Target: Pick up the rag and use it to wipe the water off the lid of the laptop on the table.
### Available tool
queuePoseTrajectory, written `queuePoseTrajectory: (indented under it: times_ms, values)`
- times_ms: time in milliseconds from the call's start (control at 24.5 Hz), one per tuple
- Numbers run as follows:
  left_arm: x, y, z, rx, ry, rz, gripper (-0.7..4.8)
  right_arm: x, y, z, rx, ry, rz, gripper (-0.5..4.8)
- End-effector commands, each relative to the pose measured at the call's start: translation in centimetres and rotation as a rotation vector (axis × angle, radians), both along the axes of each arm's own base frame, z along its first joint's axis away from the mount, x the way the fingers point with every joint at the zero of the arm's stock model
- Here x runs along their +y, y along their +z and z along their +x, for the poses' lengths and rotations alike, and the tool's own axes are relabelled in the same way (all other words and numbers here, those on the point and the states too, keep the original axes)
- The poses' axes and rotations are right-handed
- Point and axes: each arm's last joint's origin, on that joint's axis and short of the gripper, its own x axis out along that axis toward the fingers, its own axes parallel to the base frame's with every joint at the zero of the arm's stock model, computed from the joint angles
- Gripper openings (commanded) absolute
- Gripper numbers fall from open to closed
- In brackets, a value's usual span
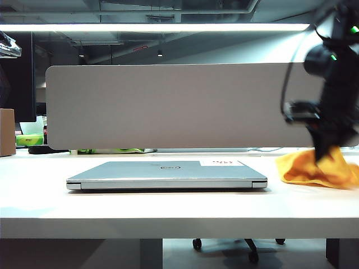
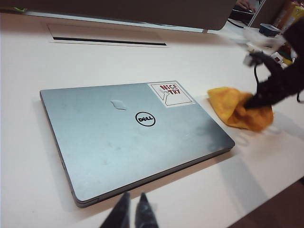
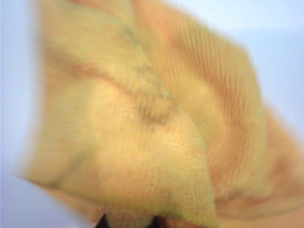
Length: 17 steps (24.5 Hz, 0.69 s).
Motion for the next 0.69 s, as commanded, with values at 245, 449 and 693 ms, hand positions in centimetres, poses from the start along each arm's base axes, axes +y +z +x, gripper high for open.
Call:
queuePoseTrajectory:
  times_ms: [245, 449, 693]
  values:
    - [0.0, 0.2, 0.0, -0.014, -0.004, 0.001, 0.21, 11.2, 10.7, 3.3, -0.494, 0.139, 0.210, -0.09]
    - [0.0, 0.2, 0.0, -0.016, 0.007, 0.008, 0.21, 16.7, 9.1, 5.6, -0.507, 0.225, 0.243, -0.09]
    - [0.0, 0.2, 0.0, -0.018, 0.006, 0.010, 0.21, 23.3, 1.8, 6.8, -0.377, 0.325, 0.245, -0.09]
